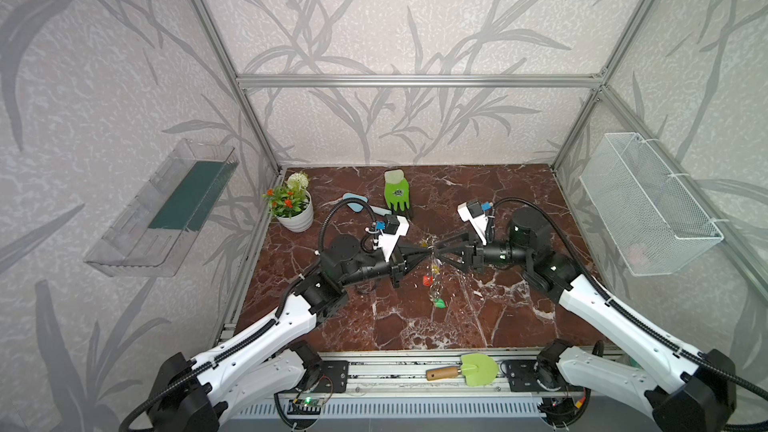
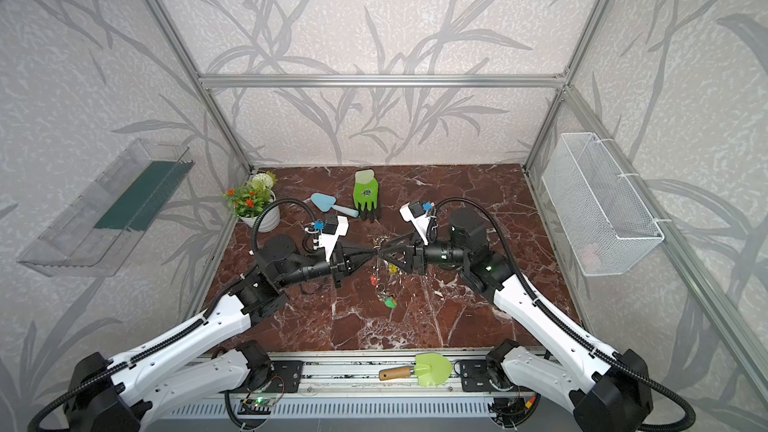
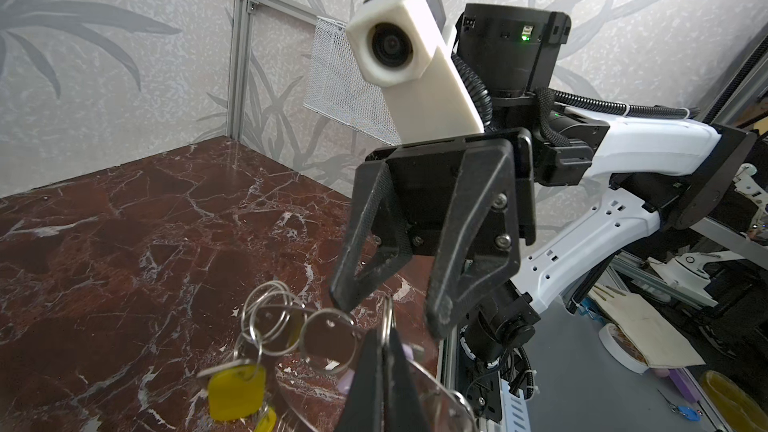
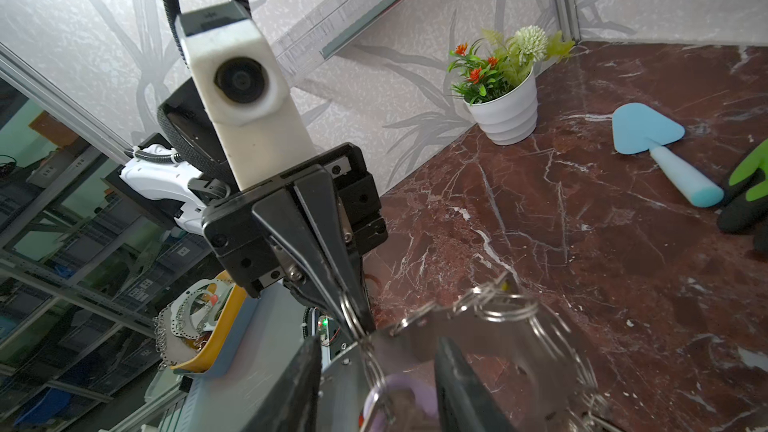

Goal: Put the keys on the keyring

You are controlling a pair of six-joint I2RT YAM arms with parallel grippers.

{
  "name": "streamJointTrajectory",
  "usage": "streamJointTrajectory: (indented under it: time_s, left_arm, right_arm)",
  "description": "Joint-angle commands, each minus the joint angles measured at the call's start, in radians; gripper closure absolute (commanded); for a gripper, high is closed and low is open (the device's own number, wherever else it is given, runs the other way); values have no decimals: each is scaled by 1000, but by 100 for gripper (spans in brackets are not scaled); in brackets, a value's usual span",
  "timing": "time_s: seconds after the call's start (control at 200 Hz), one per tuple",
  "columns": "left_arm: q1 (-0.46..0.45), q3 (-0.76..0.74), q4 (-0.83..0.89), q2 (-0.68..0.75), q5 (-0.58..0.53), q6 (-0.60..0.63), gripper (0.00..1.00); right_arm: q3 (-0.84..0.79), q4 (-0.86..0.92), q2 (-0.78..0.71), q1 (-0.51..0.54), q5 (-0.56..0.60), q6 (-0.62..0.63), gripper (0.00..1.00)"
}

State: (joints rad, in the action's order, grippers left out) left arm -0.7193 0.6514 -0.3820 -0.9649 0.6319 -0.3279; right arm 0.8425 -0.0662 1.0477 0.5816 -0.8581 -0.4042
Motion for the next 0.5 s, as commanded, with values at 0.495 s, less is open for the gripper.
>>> streamJointTrajectory:
  time_s: [0.495]
  left_arm:
    - [-3, 1, -91, 6, 21, -17, 100]
  right_arm:
    - [8, -74, 25, 32, -42, -18, 90]
